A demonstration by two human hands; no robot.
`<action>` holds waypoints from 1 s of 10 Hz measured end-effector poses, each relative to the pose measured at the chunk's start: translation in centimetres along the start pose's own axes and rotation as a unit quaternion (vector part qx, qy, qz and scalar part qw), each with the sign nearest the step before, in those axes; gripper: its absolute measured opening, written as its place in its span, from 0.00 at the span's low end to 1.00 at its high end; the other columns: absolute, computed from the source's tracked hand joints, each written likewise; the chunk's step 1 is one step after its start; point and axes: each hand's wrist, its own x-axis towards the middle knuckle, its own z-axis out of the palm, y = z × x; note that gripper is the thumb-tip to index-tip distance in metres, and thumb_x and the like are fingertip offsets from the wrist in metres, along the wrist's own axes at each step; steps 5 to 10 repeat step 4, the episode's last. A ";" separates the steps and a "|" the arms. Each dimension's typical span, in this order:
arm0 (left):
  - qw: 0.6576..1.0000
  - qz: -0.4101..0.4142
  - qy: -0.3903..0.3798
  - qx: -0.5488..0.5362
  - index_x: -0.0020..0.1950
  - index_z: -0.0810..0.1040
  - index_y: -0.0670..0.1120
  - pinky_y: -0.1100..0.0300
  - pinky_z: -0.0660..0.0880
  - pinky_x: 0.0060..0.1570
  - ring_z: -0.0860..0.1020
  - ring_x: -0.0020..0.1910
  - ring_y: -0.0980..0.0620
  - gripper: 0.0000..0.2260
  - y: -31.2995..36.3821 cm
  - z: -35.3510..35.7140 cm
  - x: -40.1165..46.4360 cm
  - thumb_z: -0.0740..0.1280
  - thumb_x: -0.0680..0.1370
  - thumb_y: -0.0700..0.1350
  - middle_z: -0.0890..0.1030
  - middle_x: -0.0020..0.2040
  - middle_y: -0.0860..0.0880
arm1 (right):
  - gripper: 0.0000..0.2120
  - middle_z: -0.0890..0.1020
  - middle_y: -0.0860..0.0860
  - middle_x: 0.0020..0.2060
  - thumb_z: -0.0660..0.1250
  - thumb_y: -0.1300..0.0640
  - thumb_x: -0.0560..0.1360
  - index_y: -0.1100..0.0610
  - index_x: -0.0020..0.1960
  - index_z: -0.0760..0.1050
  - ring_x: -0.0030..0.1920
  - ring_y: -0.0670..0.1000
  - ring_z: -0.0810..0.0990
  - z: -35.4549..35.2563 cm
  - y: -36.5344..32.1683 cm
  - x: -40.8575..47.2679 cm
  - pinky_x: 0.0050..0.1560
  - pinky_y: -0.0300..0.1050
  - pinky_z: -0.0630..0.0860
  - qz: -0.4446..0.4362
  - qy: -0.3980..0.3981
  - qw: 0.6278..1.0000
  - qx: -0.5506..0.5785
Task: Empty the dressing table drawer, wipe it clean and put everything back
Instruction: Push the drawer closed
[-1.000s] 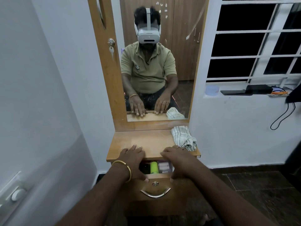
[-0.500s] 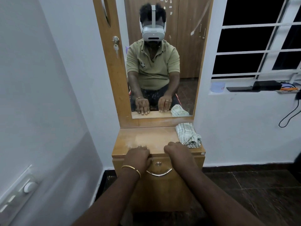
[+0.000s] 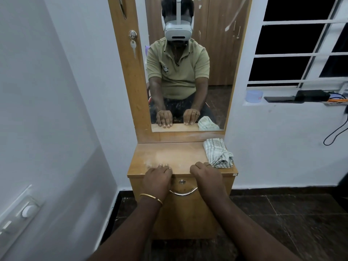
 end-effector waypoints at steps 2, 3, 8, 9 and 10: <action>0.998 0.005 0.005 -0.066 0.44 0.82 0.50 0.55 0.80 0.39 0.84 0.47 0.48 0.12 -0.1 -0.1 -0.5 0.78 0.64 0.50 0.85 0.46 0.50 | 0.16 0.76 0.49 0.34 0.75 0.65 0.57 0.53 0.39 0.74 0.33 0.51 0.73 0.2 0.2 -0.3 0.25 0.44 0.67 -0.021 0.019 0.998 0.050; 0.996 0.026 0.022 -0.087 0.36 0.76 0.53 0.58 0.73 0.29 0.79 0.33 0.51 0.15 -0.9 -0.2 0.4 0.65 0.73 0.63 0.80 0.35 0.54 | 0.11 0.77 0.45 0.35 0.73 0.54 0.59 0.49 0.39 0.74 0.34 0.48 0.74 0.2 0.6 0.2 0.29 0.40 0.67 -0.033 0.004 0.997 0.074; 0.990 0.022 0.085 -0.108 0.29 0.71 0.50 0.57 0.66 0.23 0.75 0.26 0.50 0.21 -1.6 -1.6 3.2 0.59 0.77 0.61 0.74 0.28 0.52 | 0.03 0.77 0.46 0.32 0.68 0.53 0.62 0.50 0.35 0.75 0.32 0.50 0.76 -1.3 1.5 2.4 0.28 0.43 0.69 -0.025 0.086 0.990 0.109; 0.990 0.022 0.085 -0.108 0.29 0.71 0.50 0.57 0.66 0.23 0.75 0.26 0.50 0.21 -1.6 -1.6 3.2 0.59 0.77 0.61 0.74 0.28 0.52 | 0.03 0.77 0.46 0.32 0.68 0.53 0.62 0.50 0.35 0.75 0.32 0.50 0.76 -1.3 1.5 2.4 0.28 0.43 0.69 -0.025 0.086 0.990 0.109; 0.990 0.022 0.085 -0.108 0.29 0.71 0.50 0.57 0.66 0.23 0.75 0.26 0.50 0.21 -1.6 -1.6 3.2 0.59 0.77 0.61 0.74 0.28 0.52 | 0.03 0.77 0.46 0.32 0.68 0.53 0.62 0.50 0.35 0.75 0.32 0.50 0.76 -1.3 1.5 2.4 0.28 0.43 0.69 -0.025 0.086 0.990 0.109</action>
